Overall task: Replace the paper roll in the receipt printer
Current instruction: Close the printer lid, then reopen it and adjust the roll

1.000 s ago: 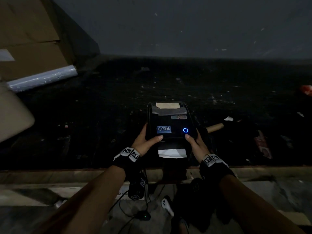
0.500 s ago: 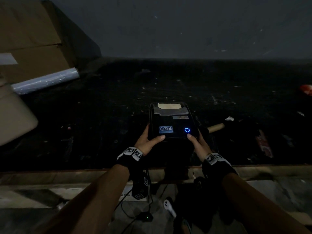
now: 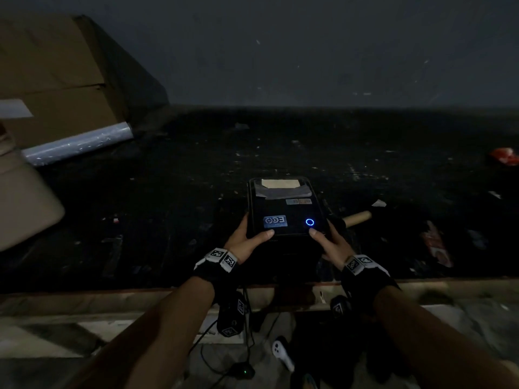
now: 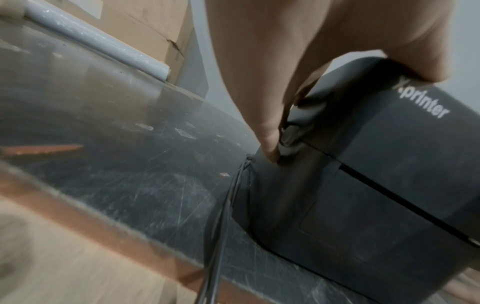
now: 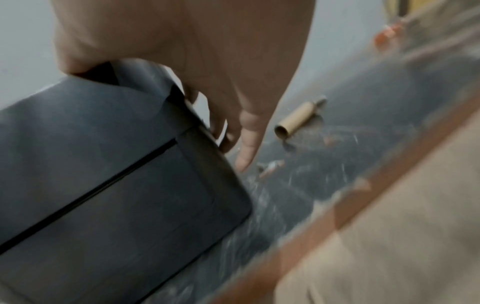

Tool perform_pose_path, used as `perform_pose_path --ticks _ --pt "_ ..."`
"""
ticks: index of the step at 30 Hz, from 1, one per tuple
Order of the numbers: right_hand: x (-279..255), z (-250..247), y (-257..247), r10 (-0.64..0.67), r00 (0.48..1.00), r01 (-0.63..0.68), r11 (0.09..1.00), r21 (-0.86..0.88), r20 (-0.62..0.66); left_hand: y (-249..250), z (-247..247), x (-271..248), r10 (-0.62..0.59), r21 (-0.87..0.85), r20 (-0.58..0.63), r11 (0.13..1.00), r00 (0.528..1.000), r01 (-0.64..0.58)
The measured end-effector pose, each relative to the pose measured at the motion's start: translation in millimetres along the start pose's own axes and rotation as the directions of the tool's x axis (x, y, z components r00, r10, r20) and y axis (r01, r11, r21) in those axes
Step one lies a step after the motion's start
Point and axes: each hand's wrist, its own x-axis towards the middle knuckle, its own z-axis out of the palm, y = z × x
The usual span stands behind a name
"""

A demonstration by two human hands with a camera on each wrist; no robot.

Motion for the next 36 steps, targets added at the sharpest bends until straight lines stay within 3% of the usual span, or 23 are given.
perform_pose_path --ticks 4,6,9,14,22,27,30,32,36 --pt "5 -13 -4 0.007 0.992 0.02 0.977 -0.21 0.126 -2 1 -2 -0.054 0.116 -0.034 0.992 0.998 0.058" --pt "10 -16 -6 0.007 0.986 0.061 0.917 -0.395 0.168 -3 0 -1 -0.104 0.185 -0.05 0.976 0.993 0.112" --pt "8 -13 -14 -0.009 0.988 0.092 0.838 -0.538 0.154 2 -3 -1 -0.153 0.274 -0.036 0.949 0.988 0.157" --pt "0 -14 -24 -0.112 0.984 0.176 0.742 -0.647 0.139 12 -10 1 -0.223 0.415 0.004 0.887 0.975 0.201" --pt "12 -20 -29 -0.123 0.973 0.23 0.588 -0.776 0.196 32 -19 9 -0.262 0.672 0.058 0.724 0.963 0.157" --pt "18 -36 -64 -0.073 0.977 0.204 0.59 -0.781 0.2 75 -31 26 -0.268 0.746 0.125 0.66 0.955 0.087" --pt "42 -54 -103 -0.099 0.976 0.213 0.591 -0.778 0.193 110 -44 48 -0.229 0.694 0.032 0.706 0.973 0.143" --pt "66 -59 -128 -0.157 0.977 0.211 0.584 -0.784 0.147 125 -51 68 -0.125 0.635 -0.095 0.757 0.988 0.157" --pt "101 -56 -168 -0.249 0.963 0.237 0.604 -0.761 0.102 123 -54 106 0.025 0.487 -0.282 0.865 0.959 0.12"
